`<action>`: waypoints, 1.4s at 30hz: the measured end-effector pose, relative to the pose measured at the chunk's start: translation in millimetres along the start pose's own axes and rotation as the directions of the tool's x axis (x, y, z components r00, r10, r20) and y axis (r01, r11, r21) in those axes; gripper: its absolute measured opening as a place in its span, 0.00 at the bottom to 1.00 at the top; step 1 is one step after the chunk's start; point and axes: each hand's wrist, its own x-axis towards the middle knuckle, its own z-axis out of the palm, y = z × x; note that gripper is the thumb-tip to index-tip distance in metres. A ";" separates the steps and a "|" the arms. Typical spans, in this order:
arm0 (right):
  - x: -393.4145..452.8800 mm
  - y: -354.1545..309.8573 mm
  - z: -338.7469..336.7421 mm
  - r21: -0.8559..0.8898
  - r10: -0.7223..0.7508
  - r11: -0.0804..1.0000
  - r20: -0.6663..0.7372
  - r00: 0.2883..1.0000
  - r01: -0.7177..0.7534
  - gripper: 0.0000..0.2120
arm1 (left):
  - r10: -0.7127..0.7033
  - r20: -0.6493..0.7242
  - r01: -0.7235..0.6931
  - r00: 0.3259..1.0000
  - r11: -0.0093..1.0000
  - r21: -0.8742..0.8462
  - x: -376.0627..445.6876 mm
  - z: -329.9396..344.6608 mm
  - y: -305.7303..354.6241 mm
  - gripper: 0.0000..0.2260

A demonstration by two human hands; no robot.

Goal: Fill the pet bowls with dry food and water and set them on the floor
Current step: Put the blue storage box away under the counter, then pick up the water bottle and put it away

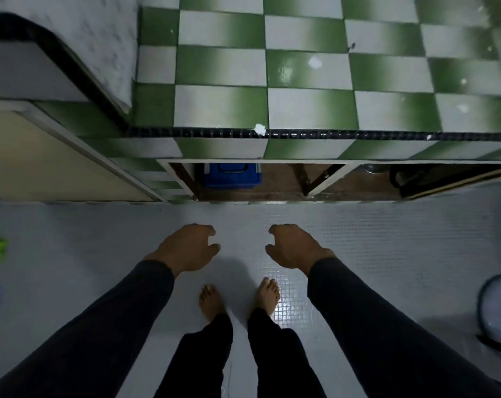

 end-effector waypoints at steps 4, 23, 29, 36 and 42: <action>-45.7 -17.7 -38.0 -0.012 0.007 1.000 -0.051 0.999 -0.007 0.22 | 0.040 -0.051 -0.037 0.998 0.998 0.049 -45.8 -39.2 21.1 0.27; -158.8 -23.6 -150.5 0.048 0.118 0.993 -0.409 0.905 -0.108 0.12 | 0.279 -0.385 -0.127 0.880 0.918 0.375 -133.6 -160.6 81.8 0.14; -179.1 9.6 -169.9 0.147 0.210 0.976 -0.458 0.864 -0.160 0.11 | 0.388 -0.424 -0.185 0.818 0.877 0.444 -123.4 -181.6 123.5 0.15; -199.6 83.7 -205.5 0.228 0.257 0.961 -0.519 0.815 -0.158 0.16 | 0.452 -0.396 -0.216 0.799 0.831 0.513 -95.0 -198.2 206.2 0.18; -211.4 163.6 -246.4 0.294 0.319 0.938 -0.518 0.793 -0.186 0.13 | 0.506 -0.336 -0.267 0.795 0.788 0.555 -68.9 -206.5 315.1 0.20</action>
